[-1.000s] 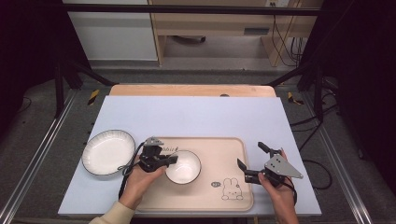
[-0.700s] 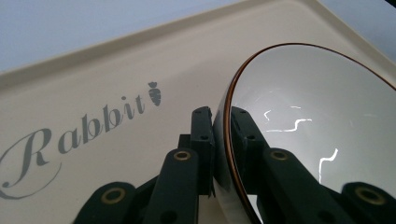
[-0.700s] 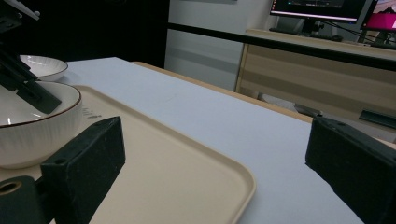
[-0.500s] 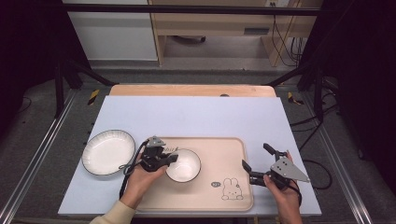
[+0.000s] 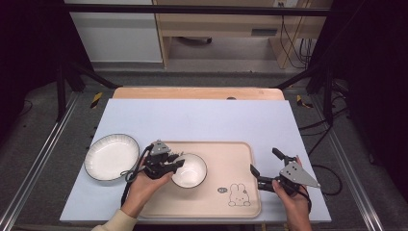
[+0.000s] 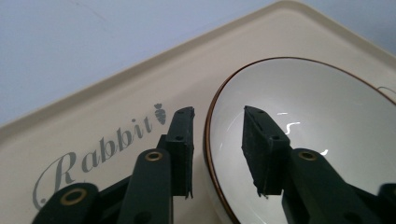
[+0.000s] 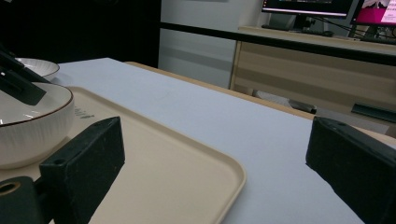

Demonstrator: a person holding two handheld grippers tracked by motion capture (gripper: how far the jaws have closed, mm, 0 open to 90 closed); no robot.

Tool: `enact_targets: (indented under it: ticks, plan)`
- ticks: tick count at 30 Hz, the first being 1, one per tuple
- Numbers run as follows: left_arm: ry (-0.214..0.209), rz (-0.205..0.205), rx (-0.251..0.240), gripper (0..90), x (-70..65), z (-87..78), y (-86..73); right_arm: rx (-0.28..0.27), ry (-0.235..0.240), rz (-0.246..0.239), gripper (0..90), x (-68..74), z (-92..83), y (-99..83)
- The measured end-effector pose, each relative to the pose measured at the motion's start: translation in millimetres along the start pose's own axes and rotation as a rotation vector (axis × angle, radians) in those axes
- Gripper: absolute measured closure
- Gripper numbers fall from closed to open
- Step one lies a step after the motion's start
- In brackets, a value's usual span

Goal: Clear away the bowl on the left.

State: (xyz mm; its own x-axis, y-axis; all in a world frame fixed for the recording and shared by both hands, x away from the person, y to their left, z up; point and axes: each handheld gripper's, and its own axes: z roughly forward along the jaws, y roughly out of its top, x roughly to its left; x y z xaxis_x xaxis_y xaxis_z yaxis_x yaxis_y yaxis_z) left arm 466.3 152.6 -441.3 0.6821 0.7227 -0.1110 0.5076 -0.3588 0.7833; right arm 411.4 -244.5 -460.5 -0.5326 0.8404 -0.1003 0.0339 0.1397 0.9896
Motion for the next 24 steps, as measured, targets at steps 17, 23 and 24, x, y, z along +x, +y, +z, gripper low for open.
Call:
enact_targets:
  ticks: [17,23,24]
  plan:
    - [0.006,0.030,-0.046,27.4,-6.7,-9.1,6.0,0.007,-0.005,0.017,4.4,0.0,1.1,0.3]
    - [-0.030,0.062,-0.079,14.3,-7.6,-14.1,8.3,0.007,-0.002,0.014,4.4,1.1,2.7,0.7]
    - [-0.039,0.064,-0.087,13.2,-7.4,-15.8,8.7,0.007,-0.002,0.013,4.4,1.2,2.9,0.8]
